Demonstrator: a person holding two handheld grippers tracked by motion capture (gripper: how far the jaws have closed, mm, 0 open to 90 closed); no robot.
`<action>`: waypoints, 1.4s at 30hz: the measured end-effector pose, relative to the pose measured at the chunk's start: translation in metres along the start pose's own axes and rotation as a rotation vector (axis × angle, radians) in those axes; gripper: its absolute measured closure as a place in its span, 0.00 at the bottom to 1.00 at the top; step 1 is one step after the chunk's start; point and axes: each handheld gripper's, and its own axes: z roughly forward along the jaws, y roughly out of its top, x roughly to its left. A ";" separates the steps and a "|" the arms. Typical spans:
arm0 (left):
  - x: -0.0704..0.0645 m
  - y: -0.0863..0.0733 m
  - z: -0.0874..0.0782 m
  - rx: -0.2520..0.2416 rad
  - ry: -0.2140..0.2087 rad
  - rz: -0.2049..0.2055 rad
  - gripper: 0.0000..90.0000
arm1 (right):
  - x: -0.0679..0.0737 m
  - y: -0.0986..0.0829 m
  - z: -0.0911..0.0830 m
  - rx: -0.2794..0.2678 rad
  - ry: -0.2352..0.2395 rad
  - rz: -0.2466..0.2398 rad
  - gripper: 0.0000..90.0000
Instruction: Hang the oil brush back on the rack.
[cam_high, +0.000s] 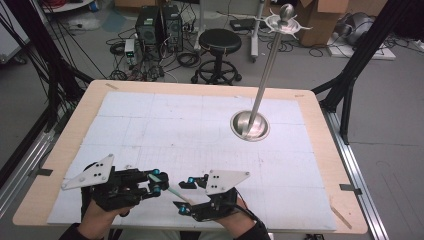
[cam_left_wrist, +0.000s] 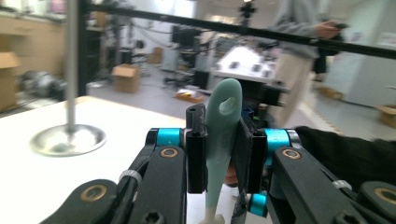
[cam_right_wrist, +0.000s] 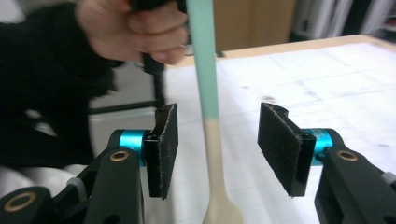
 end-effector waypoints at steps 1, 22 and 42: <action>0.000 0.001 0.001 0.002 0.016 -0.003 0.85 | 0.001 0.001 0.001 0.006 -0.028 -0.014 0.50; -0.005 0.004 0.017 0.024 0.213 -0.036 0.85 | 0.014 0.005 0.011 0.095 -0.354 -0.158 0.91; 0.012 0.005 -0.021 -0.066 0.118 -0.033 0.37 | -0.006 -0.001 -0.009 0.014 -0.192 -0.003 0.94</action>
